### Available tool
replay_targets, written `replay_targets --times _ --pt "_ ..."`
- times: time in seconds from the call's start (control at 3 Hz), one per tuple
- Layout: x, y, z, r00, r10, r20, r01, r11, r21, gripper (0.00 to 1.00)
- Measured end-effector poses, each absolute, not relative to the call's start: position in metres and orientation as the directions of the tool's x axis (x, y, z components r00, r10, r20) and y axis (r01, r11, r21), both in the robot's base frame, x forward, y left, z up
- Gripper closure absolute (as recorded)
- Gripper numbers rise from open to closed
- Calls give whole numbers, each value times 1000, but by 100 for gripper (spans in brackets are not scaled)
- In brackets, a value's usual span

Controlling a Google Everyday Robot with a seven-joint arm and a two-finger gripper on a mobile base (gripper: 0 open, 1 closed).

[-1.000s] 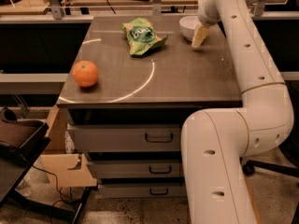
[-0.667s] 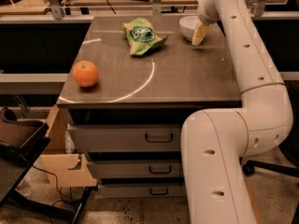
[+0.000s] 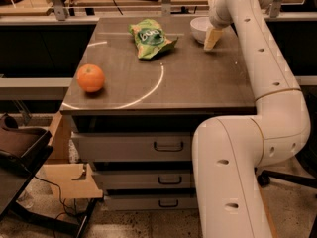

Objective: Move white bowl near orange

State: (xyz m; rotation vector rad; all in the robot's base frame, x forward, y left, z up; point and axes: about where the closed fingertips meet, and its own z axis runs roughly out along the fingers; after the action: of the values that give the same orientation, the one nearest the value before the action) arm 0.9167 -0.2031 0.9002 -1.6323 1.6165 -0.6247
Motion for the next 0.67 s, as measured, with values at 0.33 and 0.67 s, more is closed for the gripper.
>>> replay_targets --times 0.33,0.67 --pt "920 -203 893 90 -986 -138 -623 52 -781 0" --pt "925 -205 891 90 -988 -127 -611 46 -790 0"
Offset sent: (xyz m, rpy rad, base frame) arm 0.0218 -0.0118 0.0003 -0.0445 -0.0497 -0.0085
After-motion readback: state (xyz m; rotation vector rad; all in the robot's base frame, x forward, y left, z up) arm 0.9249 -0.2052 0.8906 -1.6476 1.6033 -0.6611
